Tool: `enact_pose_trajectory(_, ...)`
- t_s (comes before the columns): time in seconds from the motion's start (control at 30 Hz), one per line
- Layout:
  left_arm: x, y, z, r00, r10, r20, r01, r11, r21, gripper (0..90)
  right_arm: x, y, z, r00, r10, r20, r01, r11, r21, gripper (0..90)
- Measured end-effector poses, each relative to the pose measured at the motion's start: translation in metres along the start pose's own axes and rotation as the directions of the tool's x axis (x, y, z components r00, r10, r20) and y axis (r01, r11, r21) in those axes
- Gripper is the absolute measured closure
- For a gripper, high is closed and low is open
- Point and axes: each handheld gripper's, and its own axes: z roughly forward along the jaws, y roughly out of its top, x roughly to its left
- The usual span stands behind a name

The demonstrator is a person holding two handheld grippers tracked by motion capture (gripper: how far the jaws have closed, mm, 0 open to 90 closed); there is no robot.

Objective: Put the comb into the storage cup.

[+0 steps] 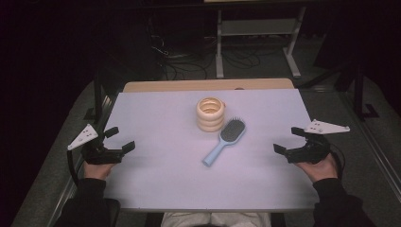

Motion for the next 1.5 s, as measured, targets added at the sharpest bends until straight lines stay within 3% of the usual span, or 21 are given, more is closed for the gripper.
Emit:
enact_pose_trajectory(0.57,-0.001,0.0,-0.002,1.0,-0.006,-0.002,0.006,0.9999,-0.011,0.0,0.004,0.004,0.001,0.9998,-0.012,-0.018,0.012,1.0,0.008,0.0)
enact_pose_trajectory(0.77,-0.001,-0.001,-0.003,0.9999,-0.006,-0.014,0.006,1.0,-0.006,0.0,0.007,0.008,0.003,0.9988,-0.022,-0.044,0.023,1.0,0.019,1.0)
enact_pose_trajectory(0.83,-0.001,-0.001,-0.003,0.9999,-0.005,-0.016,0.005,1.0,-0.004,0.0,0.008,0.01,0.003,0.9969,-0.041,-0.067,0.044,0.998,0.038,4.1)
enact_pose_trajectory(1.5,0.0,-0.002,-0.004,0.9997,-0.011,-0.024,0.011,0.9999,-0.003,0.0,0.025,0.031,0.007,0.9899,-0.11,-0.089,0.117,0.991,0.067,2.1)
